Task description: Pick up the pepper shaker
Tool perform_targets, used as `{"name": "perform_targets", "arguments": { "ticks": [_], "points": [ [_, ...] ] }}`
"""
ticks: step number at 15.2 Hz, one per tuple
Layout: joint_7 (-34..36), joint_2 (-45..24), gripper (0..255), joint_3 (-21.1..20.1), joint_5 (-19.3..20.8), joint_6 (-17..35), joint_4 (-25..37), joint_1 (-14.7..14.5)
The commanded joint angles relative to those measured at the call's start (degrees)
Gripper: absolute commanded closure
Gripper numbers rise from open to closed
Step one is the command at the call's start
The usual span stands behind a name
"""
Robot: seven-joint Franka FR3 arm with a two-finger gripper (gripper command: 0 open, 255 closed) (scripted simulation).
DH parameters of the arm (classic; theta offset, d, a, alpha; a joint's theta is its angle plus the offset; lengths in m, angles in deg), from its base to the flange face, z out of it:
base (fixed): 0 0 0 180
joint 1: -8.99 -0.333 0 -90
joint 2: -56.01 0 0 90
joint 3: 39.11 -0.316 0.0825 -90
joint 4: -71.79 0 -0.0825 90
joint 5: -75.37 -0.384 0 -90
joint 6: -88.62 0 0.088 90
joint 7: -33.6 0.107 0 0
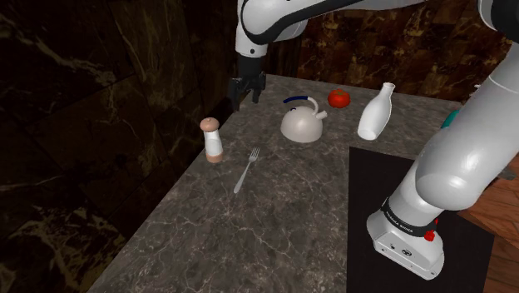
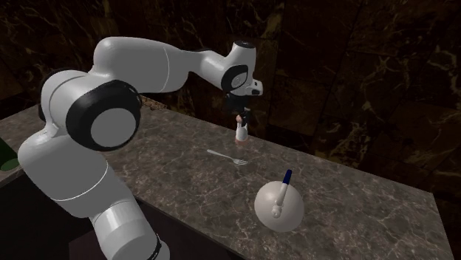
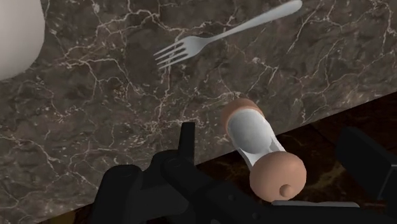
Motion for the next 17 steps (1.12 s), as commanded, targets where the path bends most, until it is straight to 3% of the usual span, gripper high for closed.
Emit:
{"name": "perform_targets", "arguments": {
  "ticks": [1, 9, 17],
  "points": [
    [0.7, -4.1, 0, -0.6, 0.3, 1.2, 3.0, -0.5],
    [3.7, -21.9, 0, -2.2, 2.7, 1.6, 20.6, -3.5],
    [3.2, -24.3, 0, -2.1, 2.8, 6.6, 18.0, -3.7]
  ]
}}
